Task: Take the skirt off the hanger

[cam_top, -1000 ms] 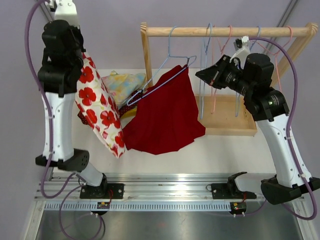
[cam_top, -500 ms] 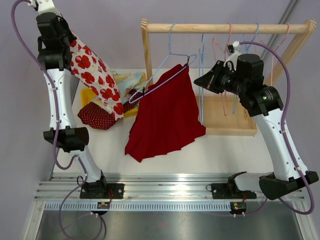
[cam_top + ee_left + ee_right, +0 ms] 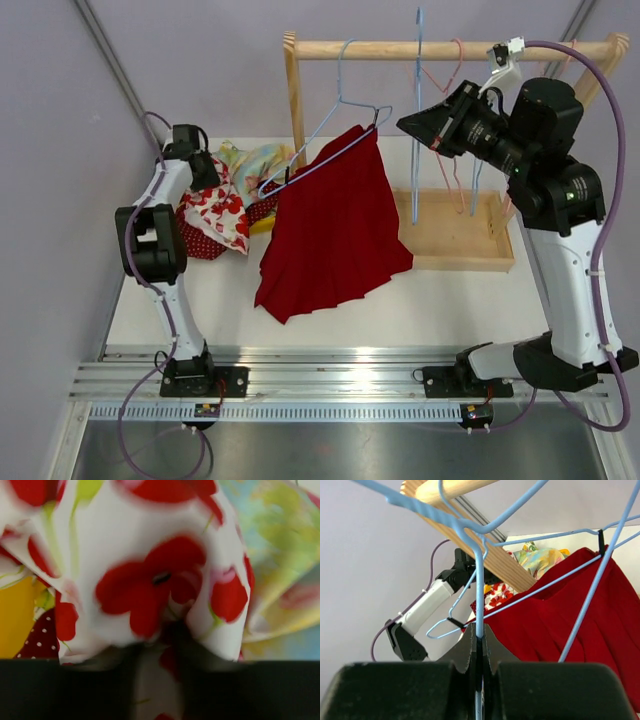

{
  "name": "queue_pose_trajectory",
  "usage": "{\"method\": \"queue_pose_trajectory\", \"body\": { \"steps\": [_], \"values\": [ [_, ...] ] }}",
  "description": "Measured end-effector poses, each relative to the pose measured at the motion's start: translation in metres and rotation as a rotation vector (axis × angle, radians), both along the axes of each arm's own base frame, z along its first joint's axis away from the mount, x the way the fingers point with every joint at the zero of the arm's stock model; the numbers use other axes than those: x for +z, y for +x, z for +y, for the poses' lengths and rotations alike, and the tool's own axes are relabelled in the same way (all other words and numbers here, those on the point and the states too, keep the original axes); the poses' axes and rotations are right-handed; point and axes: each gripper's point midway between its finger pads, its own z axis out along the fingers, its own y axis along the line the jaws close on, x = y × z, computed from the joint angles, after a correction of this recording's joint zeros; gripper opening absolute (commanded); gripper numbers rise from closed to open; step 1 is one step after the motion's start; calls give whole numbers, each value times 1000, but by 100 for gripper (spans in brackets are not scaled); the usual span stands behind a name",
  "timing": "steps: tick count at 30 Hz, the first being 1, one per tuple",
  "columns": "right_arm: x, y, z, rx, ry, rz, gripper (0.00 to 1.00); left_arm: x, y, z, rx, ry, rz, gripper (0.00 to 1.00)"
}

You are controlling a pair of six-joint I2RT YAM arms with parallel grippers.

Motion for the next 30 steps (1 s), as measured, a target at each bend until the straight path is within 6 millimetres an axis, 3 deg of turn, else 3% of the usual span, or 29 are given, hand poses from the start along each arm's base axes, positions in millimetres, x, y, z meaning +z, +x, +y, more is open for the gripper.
{"method": "queue_pose_trajectory", "body": {
  "steps": [1, 2, 6, 10, 14, 17, 18, 20, 21, 22, 23, 25, 30],
  "values": [
    [-3, 4, 2, 0, -3, 9, 0, -5, -6, -8, -11, -4, 30, 85],
    [-6, 10, 4, 0, -5, 15, 0, -3, -6, -16, -25, -2, 34, 99],
    [-27, 33, 11, -5, -12, 49, 0, 34, 2, -35, -44, 11, -25, 99],
    [-54, 53, 18, -11, -24, 116, 0, 89, -19, -44, -50, 33, -121, 99],
    [-74, 61, 20, -20, -34, 167, 0, 179, -55, -50, -59, 51, -302, 99],
    [-86, 60, 18, -30, -39, 187, 0, 250, -94, -53, -71, 60, -469, 99],
    [-86, 59, 17, -33, -36, 181, 3, 266, -108, -54, -74, 61, -509, 99],
    [-83, 52, 13, -46, -31, 173, 25, 295, -139, -55, -82, 61, -590, 99],
    [-81, 49, 11, -52, -29, 166, 41, 300, -150, -55, -85, 62, -608, 99],
    [-78, 44, 8, -60, -27, 164, 68, 305, -164, -55, -88, 61, -629, 99],
    [-75, 38, 4, -68, -26, 161, 81, 304, -178, -56, -93, 59, -636, 99],
    [-69, 28, -3, -81, -38, 137, 96, 294, -202, -57, -105, 52, -635, 99],
    [-44, 9, -22, -135, -67, 79, 97, 234, -248, -61, -145, 38, -527, 99]
  ]
}}
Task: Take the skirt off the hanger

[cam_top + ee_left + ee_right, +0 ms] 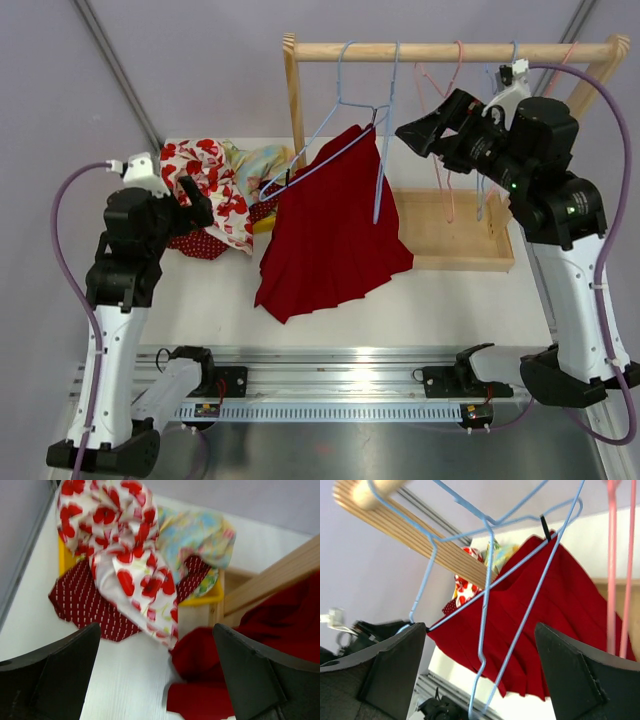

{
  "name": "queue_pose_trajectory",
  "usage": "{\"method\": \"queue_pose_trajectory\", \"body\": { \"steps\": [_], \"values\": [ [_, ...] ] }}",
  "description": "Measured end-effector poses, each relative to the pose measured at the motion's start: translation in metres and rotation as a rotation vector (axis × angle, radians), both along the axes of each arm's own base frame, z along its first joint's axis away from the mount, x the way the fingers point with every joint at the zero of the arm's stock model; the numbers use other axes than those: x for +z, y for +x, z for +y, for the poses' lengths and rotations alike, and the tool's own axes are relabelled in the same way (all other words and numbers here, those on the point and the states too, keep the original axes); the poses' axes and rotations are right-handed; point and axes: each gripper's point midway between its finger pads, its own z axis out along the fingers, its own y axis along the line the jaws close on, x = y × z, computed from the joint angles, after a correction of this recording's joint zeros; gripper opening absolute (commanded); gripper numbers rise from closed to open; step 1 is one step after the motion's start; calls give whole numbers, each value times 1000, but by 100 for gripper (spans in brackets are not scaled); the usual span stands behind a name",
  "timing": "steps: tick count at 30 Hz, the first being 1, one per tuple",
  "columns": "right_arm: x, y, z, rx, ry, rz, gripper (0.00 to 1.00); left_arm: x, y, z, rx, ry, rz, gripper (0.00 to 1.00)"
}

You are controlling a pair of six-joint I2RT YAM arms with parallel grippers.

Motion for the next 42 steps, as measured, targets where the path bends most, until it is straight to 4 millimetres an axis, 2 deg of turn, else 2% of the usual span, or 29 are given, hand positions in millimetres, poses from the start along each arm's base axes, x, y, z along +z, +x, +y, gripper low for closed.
{"method": "queue_pose_trajectory", "body": {
  "steps": [3, 6, 9, 12, 14, 18, 22, 30, 33, 42],
  "values": [
    [34, -11, -9, -14, -7, -85, 97, -41, -23, 2, -7, 22, 90, 99],
    [73, -20, -6, 21, 15, -181, 92, -63, -39, 2, -11, 34, 134, 99],
    [103, -25, 11, 119, 53, -256, 91, -79, -51, 1, -18, 34, 157, 99],
    [108, -28, 42, 266, 104, -271, 91, -91, -57, 3, -6, 29, 163, 99],
    [102, -27, 66, 361, 134, -250, 91, -101, -60, 3, 0, 28, 191, 99],
    [70, -14, 117, 496, 147, -149, 90, -109, -61, 3, 7, 26, 203, 99],
    [36, -4, 149, 543, 129, -68, 89, -110, -62, 4, 11, 22, 190, 99],
    [-6, 20, 158, 481, 101, 14, 88, -108, -61, 4, 12, 20, 179, 99],
    [-9, 26, 158, 458, 99, 8, 86, -108, -61, 3, 11, 19, 175, 99],
    [-19, 57, 156, 340, 88, -43, 66, -108, -60, 3, 6, 16, 164, 99]
  ]
}}
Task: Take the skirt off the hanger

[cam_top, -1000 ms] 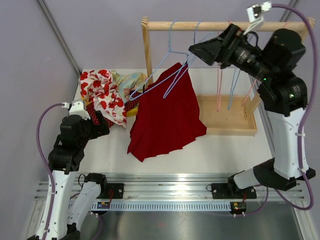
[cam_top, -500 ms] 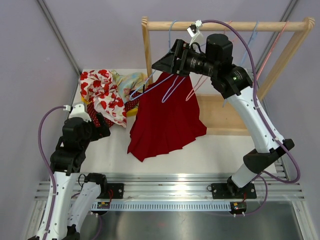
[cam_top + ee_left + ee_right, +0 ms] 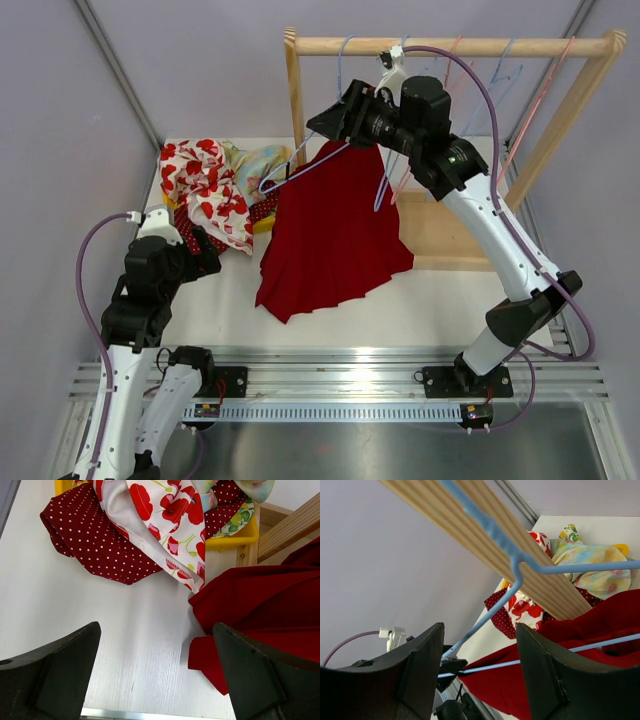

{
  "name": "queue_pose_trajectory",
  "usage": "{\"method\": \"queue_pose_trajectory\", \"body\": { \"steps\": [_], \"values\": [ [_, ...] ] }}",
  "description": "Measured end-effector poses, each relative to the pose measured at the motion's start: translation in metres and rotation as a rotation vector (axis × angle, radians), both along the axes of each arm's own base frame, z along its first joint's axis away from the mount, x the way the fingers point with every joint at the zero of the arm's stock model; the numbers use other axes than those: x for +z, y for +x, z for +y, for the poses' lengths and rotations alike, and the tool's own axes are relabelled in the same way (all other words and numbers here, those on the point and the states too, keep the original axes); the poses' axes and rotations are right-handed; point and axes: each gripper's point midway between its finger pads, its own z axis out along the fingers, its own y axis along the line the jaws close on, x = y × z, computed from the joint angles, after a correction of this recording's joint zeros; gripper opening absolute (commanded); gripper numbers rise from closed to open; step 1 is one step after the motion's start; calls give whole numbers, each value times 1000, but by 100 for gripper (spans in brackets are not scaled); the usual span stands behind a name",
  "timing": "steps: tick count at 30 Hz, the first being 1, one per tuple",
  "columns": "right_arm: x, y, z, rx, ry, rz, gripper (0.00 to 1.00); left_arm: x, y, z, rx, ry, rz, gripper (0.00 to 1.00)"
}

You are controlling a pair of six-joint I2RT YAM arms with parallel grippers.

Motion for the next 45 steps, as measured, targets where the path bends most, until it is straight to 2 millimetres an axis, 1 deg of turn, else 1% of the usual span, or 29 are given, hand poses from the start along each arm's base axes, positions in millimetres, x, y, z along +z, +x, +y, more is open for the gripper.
{"method": "queue_pose_trajectory", "body": {
  "steps": [3, 4, 6, 7, 8, 10, 11, 13, 14, 16, 19, 22, 24, 26, 30, 32, 35, 38, 40, 41, 45],
  "values": [
    [-11, 11, 3, -37, 2, 3, 61, 0, 0, 0, -1, -1, 0, 99],
    [-15, 14, 5, -46, 1, 9, 57, 0, 0, 0, -2, -1, 0, 99],
    [-16, 18, 10, -62, 12, 5, 49, 0, 0, 0, -2, -1, 0, 99],
    [-16, 18, 14, -65, 20, 1, 41, 0, 0, 0, -2, -1, -1, 99],
    [-15, 17, 17, -65, 25, -6, 28, 0, 0, 0, -2, -1, -1, 99],
    [-10, 14, 22, -66, 42, -16, 19, 1, -1, 0, -3, -2, -6, 99],
    [-10, 12, 25, -65, 48, -6, 10, 1, -1, 0, -3, -2, -7, 99],
    [-14, 10, 27, -66, 48, 20, 3, 2, -1, 0, -3, -2, -11, 99],
    [-19, 9, 27, -72, 43, 40, 0, 2, -1, 0, -3, -3, -13, 99],
    [-25, 9, 26, -87, 31, 67, 0, 3, -1, 0, -2, -3, -18, 99],
    [-28, 5, 19, -104, 22, 78, 0, 6, -2, 3, 11, 3, -32, 99],
    [-19, -10, 6, -108, 14, 84, 0, 13, -9, 8, 34, 7, -71, 99],
    [-7, -25, -5, -107, 10, 87, 0, 25, -13, 4, 18, -15, -119, 99],
    [12, -39, -14, -97, 19, 74, 0, 43, -12, -7, -32, -53, -177, 99],
    [54, -65, -30, -72, 61, 7, 0, 99, -3, -49, -246, -163, -320, 99],
    [68, -79, -38, -60, 81, -21, 0, 127, 0, -71, -365, -211, -397, 99],
    [75, -94, -45, -37, 91, -23, 0, 163, -6, -101, -550, -279, -512, 99],
    [76, -102, -42, 5, 107, -3, 0, 193, -14, -128, -728, -344, -613, 99],
    [75, -106, -37, 38, 116, 10, 0, 204, -20, -149, -862, -403, -656, 99],
    [74, -107, -36, 50, 120, 16, 0, 204, -23, -160, -924, -431, -661, 99],
    [71, -114, -30, 98, 133, 50, 0, 183, -38, -210, -1168, -522, -570, 99]
  ]
}}
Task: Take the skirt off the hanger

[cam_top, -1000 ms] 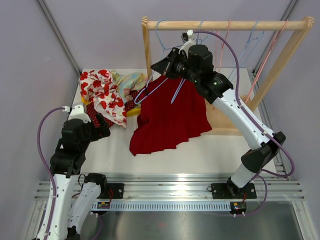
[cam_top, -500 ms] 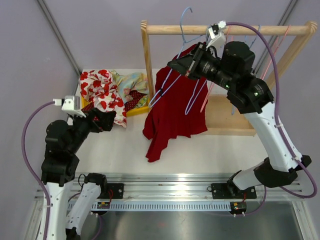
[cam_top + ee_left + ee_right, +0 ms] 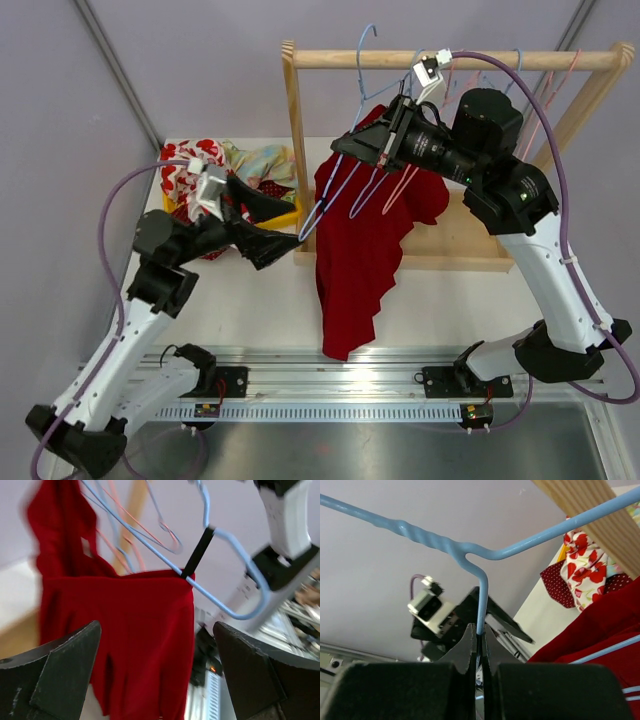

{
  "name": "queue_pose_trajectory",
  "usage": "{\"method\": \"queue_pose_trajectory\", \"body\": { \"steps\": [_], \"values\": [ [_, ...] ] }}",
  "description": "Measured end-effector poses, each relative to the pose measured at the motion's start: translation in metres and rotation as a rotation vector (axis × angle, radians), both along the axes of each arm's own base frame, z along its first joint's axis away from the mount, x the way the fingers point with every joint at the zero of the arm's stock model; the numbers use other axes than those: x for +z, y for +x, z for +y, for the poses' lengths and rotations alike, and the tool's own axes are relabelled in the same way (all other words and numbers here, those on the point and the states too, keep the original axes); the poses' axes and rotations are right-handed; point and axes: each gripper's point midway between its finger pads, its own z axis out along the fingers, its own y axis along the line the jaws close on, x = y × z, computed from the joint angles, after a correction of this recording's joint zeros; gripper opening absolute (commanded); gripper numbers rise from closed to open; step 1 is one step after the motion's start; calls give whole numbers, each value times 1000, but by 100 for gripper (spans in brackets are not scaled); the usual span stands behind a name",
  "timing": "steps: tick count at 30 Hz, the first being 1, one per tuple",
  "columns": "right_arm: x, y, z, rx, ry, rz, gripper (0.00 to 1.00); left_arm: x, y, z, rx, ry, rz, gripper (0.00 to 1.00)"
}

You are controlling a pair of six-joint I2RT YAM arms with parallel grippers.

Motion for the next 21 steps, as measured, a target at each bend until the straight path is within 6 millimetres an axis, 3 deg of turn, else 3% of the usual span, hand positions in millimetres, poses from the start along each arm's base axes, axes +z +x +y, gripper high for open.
{"method": "queue_pose_trajectory", "body": {
  "steps": [4, 7, 13, 16, 17, 21],
  "values": [
    [3, -9, 3, 46, 20, 18, 0, -24, -8, -36, -133, 55, 36, 99],
    [8, -17, 4, 81, 41, 29, 0, -31, -10, -47, -163, 72, 34, 97],
    [21, -34, 1, 131, 98, 23, 0, -17, -4, -49, -126, 28, -31, 60],
    [22, -39, -3, 132, 113, 21, 0, -9, -2, -49, -116, -2, -53, 9],
    [22, -40, -3, 132, 117, 20, 0, -6, -1, -49, -113, -13, -61, 0],
    [16, -38, -2, 132, 126, 23, 0, -2, 0, -52, -115, -36, -72, 0]
  ]
}}
